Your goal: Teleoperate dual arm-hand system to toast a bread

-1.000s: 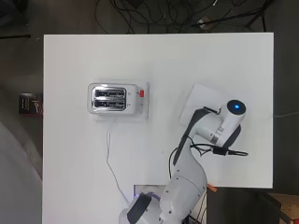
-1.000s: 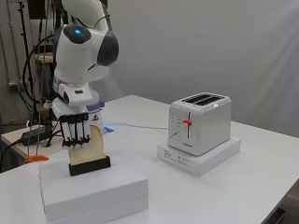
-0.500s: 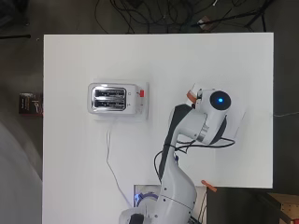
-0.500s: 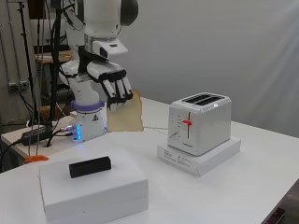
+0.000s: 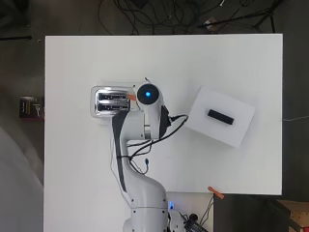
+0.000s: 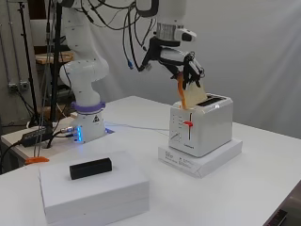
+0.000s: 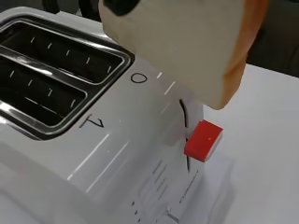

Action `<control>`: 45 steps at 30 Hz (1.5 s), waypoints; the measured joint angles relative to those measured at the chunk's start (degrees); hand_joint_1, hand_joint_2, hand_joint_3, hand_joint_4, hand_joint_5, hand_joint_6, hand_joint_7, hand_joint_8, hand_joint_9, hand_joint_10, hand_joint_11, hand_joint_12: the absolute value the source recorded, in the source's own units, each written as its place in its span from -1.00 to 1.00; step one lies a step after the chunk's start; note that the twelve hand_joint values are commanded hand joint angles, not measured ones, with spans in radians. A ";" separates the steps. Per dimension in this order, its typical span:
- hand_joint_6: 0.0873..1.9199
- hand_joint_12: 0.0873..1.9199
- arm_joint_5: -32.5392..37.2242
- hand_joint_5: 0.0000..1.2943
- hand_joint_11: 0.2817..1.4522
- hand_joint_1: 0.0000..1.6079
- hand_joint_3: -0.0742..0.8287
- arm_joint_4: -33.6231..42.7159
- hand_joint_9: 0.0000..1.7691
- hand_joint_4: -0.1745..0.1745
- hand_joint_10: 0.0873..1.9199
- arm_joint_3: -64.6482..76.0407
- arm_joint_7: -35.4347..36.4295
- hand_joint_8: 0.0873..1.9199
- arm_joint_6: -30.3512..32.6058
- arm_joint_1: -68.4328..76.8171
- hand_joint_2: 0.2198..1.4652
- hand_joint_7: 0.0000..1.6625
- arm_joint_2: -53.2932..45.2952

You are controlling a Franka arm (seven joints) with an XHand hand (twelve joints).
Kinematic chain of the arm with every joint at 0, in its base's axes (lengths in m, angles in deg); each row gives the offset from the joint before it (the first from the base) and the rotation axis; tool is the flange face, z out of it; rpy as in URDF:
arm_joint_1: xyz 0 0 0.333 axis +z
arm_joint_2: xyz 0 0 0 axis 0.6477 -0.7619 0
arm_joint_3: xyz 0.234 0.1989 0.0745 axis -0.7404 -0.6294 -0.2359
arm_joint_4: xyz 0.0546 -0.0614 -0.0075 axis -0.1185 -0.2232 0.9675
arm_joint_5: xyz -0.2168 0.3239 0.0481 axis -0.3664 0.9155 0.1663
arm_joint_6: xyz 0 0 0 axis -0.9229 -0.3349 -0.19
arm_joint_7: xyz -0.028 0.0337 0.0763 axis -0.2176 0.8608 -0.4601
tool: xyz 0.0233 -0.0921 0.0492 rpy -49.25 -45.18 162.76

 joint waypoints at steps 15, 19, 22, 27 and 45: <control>0.31 -0.97 3.63 0.18 -0.13 0.21 -0.84 5.48 0.57 0.65 -1.00 -8.38 1.06 -0.86 1.56 0.90 0.59 0.52 -6.72; 0.30 -0.95 3.00 0.21 -0.04 0.15 -0.84 7.08 0.61 0.99 -1.00 -11.12 0.90 -1.00 0.67 0.30 0.61 0.61 -7.39; 0.26 -0.97 3.01 0.18 -0.07 0.41 -0.83 7.07 0.61 -0.30 -1.00 -15.62 1.19 -0.56 0.75 -0.31 0.52 0.48 -7.27; 0.29 -0.99 3.10 0.18 -0.09 0.28 -0.83 6.52 0.60 0.32 -1.00 -16.05 1.49 -0.67 0.71 -0.91 0.57 0.48 -6.56; 0.20 -1.00 5.07 0.20 -0.06 0.54 -0.84 2.47 0.59 -0.93 -1.00 -11.97 2.85 -0.34 2.83 -1.90 0.46 0.45 -2.73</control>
